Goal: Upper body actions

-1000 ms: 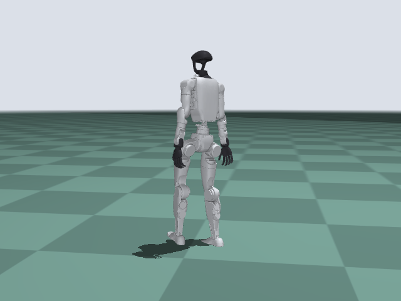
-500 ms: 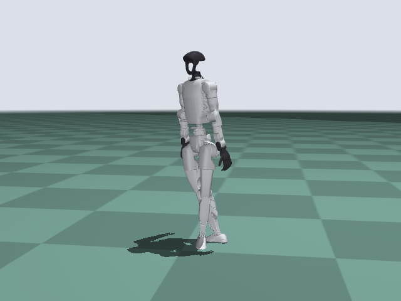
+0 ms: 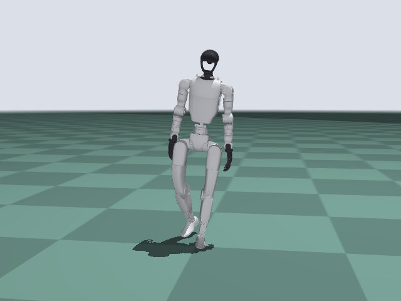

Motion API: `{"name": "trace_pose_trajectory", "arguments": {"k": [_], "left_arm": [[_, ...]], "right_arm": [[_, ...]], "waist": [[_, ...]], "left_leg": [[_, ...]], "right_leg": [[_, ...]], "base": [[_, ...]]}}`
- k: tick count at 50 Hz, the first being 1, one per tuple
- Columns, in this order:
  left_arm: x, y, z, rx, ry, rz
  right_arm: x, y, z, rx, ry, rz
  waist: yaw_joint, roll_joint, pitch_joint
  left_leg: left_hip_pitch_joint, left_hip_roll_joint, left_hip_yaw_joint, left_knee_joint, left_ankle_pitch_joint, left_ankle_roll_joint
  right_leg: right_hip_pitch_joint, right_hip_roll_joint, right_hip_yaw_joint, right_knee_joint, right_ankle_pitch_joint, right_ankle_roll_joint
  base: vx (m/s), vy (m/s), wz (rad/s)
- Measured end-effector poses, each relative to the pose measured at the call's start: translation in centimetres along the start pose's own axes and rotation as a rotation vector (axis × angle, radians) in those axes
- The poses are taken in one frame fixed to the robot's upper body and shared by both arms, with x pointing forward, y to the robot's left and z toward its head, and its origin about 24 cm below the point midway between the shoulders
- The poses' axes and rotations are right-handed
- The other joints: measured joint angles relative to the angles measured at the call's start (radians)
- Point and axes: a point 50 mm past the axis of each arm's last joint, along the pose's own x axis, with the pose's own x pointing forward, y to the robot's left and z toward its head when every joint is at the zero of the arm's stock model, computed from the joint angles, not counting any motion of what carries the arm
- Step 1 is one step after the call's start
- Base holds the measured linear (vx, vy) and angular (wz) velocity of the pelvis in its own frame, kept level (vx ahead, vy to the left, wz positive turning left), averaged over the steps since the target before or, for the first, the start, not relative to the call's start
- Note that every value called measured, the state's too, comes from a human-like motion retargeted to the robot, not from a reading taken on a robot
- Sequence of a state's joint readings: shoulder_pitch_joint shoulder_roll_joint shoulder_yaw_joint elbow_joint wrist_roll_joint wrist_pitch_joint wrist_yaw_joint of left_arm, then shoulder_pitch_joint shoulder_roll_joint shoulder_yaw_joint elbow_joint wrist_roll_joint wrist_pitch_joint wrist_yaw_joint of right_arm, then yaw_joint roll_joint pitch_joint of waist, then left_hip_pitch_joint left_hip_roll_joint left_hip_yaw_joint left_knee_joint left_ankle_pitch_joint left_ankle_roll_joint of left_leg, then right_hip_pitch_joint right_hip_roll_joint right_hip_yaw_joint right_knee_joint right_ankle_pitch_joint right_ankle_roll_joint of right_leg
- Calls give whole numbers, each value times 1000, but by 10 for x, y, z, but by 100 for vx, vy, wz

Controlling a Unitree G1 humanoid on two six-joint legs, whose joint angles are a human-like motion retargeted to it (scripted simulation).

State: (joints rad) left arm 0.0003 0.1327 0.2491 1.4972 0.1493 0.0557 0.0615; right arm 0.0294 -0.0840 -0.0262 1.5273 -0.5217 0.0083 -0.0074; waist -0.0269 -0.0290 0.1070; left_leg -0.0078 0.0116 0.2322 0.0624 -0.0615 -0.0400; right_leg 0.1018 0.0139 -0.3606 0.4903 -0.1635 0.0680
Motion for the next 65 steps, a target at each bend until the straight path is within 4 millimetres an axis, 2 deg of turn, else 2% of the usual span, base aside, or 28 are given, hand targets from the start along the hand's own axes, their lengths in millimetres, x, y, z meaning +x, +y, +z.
{"name": "trace_pose_trajectory", "arguments": {"k": [5, 8, 11, 12, 13, 16, 18, 22, 26, 31, 40, 47, 49, 52, 56, 60, 63, 65], "left_arm": [[0, -4, 6, 39, -5, -20], [0, -5, -4, 51, 17, -26], [0, -1, -16, 55, 51, -13], [0, 1, -20, 56, 66, -7], [0, 4, -26, 58, 86, 1], [-2, 12, -43, 60, 163, 23], [-4, 11, -52, 43, 207, 42], [-4, 8, -56, -24, 201, 71], [-3, 0, -51, 1, 158, 62], [-2, -6, -36, 30, 89, 49], [-1, -14, -19, 92, 27, 15], [-1, -13, -5, 142, -18, 20], [-1, -13, 0, 154, -37, 26], [-1, -13, 4, 167, -57, 38], [-1, -13, 1, 159, -52, 49], [-1, -13, -9, 136, -41, 51], [-1, -10, -15, 127, -43, 56], [-1, -8, -18, 137, -40, 60]], "right_arm": [[0, -5, 0, 5, 4, -20], [0, -6, 1, 32, 1, -25], [0, -7, 7, 53, -19, -29], [0, -6, 9, 58, -27, -27], [0, -5, 11, 60, -35, -22], [0, -2, 16, 50, -46, 4], [0, -2, 18, 42, -48, 9], [0, -6, 22, 11, -67, -15], [0, -4, 14, 27, -36, -21], [0, 1, 5, 85, -4, 16], [0, 3, -6, 80, 34, 17], [-1, 3, -14, 142, 71, 23], [-1, 2, -15, 162, 76, 21], [-1, -1, -16, 173, 79, 14], [-1, -7, -15, 155, 78, -7], [-1, -11, -10, 138, 61, -23], [-1, -12, -8, 137, 37, -14], [-1, -14, -7, 134, 28, -14]], "waist": [[5, -14, 9], [30, -37, 2], [55, -70, 5], [60, -80, 7], [61, -86, 8], [88, -94, -9], [90, -88, -13], [78, -71, -3], [61, -61, -28], [71, -62, -22], [38, -43, -34], [4, -42, -34], [-13, -49, -29], [-23, -68, -19], [6, -84, -4], [35, -70, -9], [79, -60, -10], [89, -60, -18]], "left_leg": [[-4, -12, -55, -6, 12, 0], [2, -44, -69, -20, 14, 4], [25, -87, -68, -40, 13, 9], [36, -100, -67, -47, 12, 9], [50, -107, -74, -53, 11, 7], [48, -111, -95, -53, 8, -8], [41, -107, -113, -44, 10, -15], [50, -92, -122, -38, 8, -24], [38, -90, -151, -39, 2, -28], [39, -86, -159, -34, -8, -35], [49, -65, -148, -27, -33, -52], [12, -55, -137, 90, -59, -119], [-21, -67, -149, 171, -23, -150], [-75, -101, -189, 299, 46, -167], [-103, -129, -261, 358, 22, -146], [-92, -144, -387, 253, -16, -107], [-62, -180, -566, 126, -23, -52], [-45, -173, -558, 90, -65, -44]], "right_leg": [[-67, -3, 145, -95, -29, 9], [-87, -37, 156, -219, -30, 24], [-84, -92, 74, -349, 27, 48], [-78, -107, 25, -388, 63, 43], [-70, -111, -30, -422, 96, 8], [-70, -116, -3, -408, 72, 14], [-52, -114, -74, -425, 72, 6], [-20, -85, -101, -452, 68, -14], [-19, -72, -116, -469, 63, -27], [-14, -62, -118, -472, 58, -43], [-11, -30, -83, -485, 61, -67], [-21, -38, -46, -484, 74, -78], [-25, -55, -42, -483, 80, -76], [-25, -92, -34, -482, 95, -70], [-33, -131, 21, -472, 118, -61], [-55, -130, 97, -459, 137, -52], [-77, -122, 204, -449, 156, -43], [-97, -125, 270, -442, 169, -32]], "base": [[6, -14, 115], [7, -14, 52], [5, -17, 24], [7, -12, 36], [8, -13, 18], [5, -19, 22], [-3, -18, 71], [-4, -16, 32], [-2, -13, 37], [-6, -15, 7], [-5, -10, -15], [-4, -3, -8], [-3, 0, 5], [0, 3, -27], [5, 11, -106], [12, 16, -155], [15, 15, -197], [15, 24, -164]]}}
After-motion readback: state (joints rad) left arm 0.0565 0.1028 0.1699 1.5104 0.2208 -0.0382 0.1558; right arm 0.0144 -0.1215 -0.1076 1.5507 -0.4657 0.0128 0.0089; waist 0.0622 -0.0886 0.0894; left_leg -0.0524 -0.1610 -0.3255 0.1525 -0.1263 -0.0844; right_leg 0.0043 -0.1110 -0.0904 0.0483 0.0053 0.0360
